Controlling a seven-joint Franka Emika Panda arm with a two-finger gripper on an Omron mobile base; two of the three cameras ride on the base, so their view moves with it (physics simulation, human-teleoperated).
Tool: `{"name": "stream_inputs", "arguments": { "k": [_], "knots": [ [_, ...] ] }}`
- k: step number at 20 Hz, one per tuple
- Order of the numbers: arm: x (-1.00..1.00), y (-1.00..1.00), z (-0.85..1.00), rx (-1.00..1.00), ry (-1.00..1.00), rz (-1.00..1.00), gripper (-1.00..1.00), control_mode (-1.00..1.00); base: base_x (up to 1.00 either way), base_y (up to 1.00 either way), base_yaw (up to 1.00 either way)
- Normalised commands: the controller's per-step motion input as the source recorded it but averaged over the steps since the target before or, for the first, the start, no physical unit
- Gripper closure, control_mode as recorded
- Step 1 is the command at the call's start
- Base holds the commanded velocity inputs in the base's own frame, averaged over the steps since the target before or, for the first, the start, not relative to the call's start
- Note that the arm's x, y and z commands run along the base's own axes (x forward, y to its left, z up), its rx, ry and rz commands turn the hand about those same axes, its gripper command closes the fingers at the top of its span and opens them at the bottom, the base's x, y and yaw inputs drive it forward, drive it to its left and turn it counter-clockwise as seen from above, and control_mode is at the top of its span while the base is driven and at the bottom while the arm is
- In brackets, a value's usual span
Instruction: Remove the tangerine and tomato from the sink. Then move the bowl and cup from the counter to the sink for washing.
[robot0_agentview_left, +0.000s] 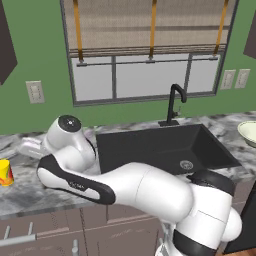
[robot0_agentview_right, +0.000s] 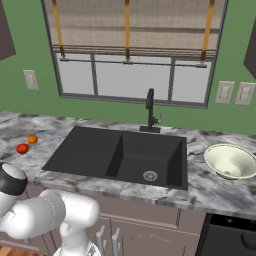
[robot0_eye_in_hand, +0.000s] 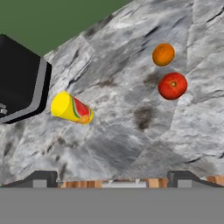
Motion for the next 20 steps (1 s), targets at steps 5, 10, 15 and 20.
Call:
{"name": "stream_inputs", "arguments": {
  "k": [5, 10, 15, 20],
  "knots": [
    [0.13, 0.22, -0.01, 0.07, 0.00, -0.01, -1.00, -1.00, 0.00, 0.00, 0.00],
    [0.06, 0.23, -0.03, 0.01, 0.00, -0.02, -1.00, -1.00, 0.00, 0.00, 0.00],
    [0.10, 0.22, -0.01, 0.00, 0.00, -0.03, -1.00, -1.00, 0.00, 0.00, 0.00],
    [0.19, 0.19, 0.00, 0.00, 0.01, -0.04, -1.00, -1.00, 0.00, 0.00, 0.00]
  ]
}}
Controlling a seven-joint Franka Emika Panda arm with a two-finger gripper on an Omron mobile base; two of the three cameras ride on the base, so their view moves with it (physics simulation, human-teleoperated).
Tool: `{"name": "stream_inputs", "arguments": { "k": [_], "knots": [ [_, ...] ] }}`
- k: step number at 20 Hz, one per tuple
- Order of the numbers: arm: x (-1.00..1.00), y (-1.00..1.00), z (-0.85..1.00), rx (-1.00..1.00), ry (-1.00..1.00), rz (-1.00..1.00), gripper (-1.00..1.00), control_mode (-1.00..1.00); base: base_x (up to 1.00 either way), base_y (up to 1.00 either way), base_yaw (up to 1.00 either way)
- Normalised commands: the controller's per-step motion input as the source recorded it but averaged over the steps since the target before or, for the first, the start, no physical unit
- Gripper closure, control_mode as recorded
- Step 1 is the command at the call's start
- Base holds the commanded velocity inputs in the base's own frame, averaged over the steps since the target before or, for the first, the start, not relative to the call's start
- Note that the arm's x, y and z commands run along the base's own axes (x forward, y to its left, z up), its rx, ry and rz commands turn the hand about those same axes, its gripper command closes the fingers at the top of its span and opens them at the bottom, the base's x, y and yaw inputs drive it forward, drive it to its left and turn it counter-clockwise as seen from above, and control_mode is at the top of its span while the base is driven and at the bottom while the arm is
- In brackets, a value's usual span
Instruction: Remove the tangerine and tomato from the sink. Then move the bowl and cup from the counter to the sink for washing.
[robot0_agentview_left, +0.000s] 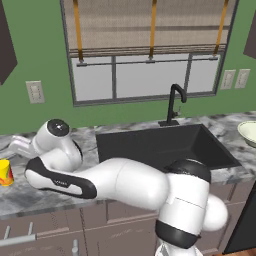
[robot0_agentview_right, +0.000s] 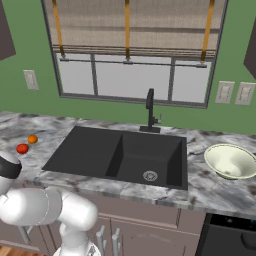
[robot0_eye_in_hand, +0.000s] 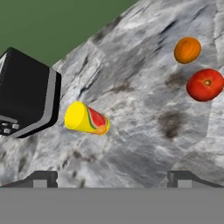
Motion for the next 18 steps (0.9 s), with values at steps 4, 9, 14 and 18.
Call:
{"name": "stream_inputs", "arguments": {
  "k": [4, 9, 14, 18],
  "knots": [
    [0.19, 0.16, -0.01, 0.00, 0.02, -0.03, -1.00, -1.00, 0.00, 0.00, 0.00],
    [0.12, 0.17, -0.05, 0.03, 0.05, -0.01, -1.00, -1.00, 0.00, 0.00, 0.00],
    [0.07, 0.18, -0.12, 0.03, 0.10, 0.00, -1.00, -1.00, 0.00, 0.00, 0.00],
    [0.08, 0.14, -0.17, 0.01, 0.08, 0.00, -1.00, -1.00, 0.00, 0.00, 0.00]
  ]
}}
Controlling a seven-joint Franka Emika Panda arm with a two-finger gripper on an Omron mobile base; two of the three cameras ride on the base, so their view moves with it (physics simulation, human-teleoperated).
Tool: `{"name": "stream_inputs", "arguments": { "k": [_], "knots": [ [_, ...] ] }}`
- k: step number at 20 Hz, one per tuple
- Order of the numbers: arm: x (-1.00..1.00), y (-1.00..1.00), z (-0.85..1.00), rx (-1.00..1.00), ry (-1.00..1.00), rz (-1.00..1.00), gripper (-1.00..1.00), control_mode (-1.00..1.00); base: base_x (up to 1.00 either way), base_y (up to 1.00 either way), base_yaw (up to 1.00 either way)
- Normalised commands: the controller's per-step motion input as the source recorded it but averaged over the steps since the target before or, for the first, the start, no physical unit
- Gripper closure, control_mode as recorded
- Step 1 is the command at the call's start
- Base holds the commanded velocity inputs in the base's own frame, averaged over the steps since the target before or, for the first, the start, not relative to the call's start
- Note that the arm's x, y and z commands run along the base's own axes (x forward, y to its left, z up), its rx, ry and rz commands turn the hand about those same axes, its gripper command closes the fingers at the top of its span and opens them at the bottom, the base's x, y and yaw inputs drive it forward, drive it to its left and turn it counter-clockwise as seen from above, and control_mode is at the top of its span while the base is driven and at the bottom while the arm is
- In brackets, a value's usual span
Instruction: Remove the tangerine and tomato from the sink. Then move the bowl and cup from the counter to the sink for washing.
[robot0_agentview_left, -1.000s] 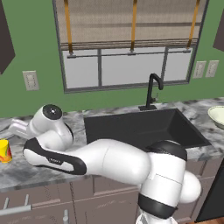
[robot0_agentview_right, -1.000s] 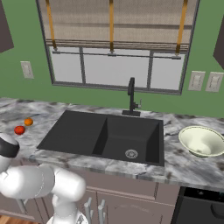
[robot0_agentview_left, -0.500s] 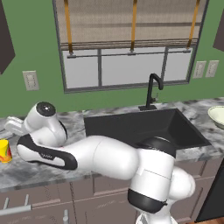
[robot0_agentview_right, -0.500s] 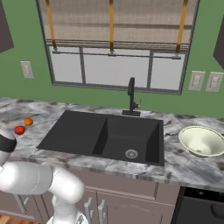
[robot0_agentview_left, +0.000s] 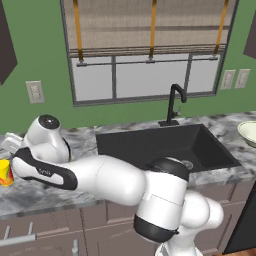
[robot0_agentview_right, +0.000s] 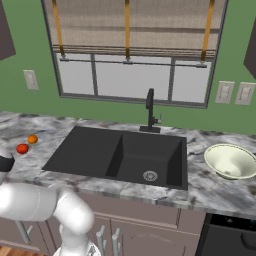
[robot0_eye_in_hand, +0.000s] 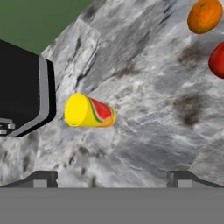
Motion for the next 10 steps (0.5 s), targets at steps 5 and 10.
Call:
{"name": "stream_inputs", "arguments": {
  "k": [5, 10],
  "knots": [
    [0.11, 0.12, -0.16, 0.00, 0.03, 0.00, -1.00, -1.00, 0.00, 0.00, 0.00],
    [0.08, 0.10, -0.15, 0.00, 0.00, 0.00, -1.00, -1.00, 0.00, 0.00, 0.00]
  ]
}}
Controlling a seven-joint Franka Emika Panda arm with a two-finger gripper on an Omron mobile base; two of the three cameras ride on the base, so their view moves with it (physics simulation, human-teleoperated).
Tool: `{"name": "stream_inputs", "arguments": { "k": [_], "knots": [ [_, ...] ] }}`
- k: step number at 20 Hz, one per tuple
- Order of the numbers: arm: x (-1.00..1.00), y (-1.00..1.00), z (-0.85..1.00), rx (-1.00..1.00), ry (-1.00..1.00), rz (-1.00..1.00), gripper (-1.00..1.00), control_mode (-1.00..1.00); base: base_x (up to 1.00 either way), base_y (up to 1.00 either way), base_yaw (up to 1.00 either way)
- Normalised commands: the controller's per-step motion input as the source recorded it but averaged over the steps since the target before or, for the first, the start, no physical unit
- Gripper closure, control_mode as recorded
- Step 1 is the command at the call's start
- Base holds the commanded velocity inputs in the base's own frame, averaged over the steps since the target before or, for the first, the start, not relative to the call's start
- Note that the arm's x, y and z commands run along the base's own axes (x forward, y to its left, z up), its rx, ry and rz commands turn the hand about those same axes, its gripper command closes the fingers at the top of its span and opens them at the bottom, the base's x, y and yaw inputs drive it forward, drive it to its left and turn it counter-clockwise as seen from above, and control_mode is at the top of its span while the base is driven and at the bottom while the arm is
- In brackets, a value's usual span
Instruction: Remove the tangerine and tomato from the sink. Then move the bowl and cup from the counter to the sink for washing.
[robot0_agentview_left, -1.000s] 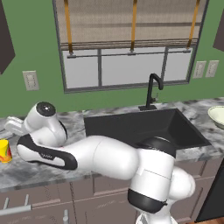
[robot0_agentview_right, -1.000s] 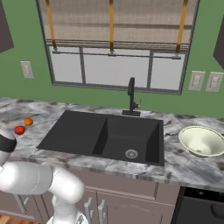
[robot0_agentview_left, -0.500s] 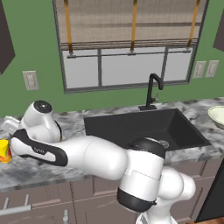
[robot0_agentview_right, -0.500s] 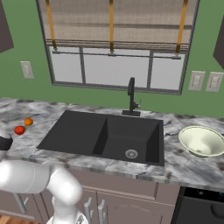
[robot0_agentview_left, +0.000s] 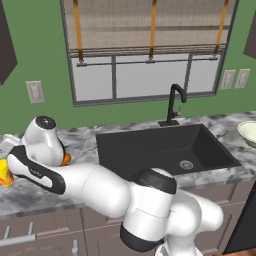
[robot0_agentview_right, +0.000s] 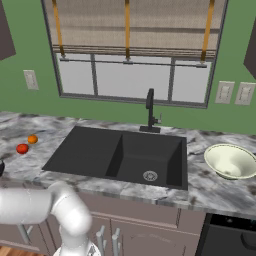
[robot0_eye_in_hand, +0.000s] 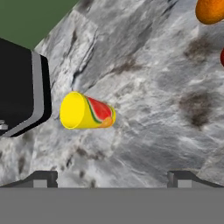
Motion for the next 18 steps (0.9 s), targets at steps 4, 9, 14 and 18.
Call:
{"name": "stream_inputs", "arguments": {
  "k": [4, 9, 14, 18],
  "knots": [
    [0.08, 0.10, -0.13, 0.00, 0.00, 0.00, -1.00, -1.00, 0.00, 0.00, 0.00],
    [0.11, 0.07, -0.10, 0.00, 0.00, 0.00, -1.00, -1.00, 0.00, 0.00, 0.00],
    [0.17, 0.06, -0.09, 0.00, 0.00, 0.00, -1.00, -1.00, 0.00, 0.00, 0.00],
    [0.14, 0.08, -0.06, 0.00, 0.00, 0.00, -1.00, -1.00, 0.00, 0.00, 0.00]
  ]
}}
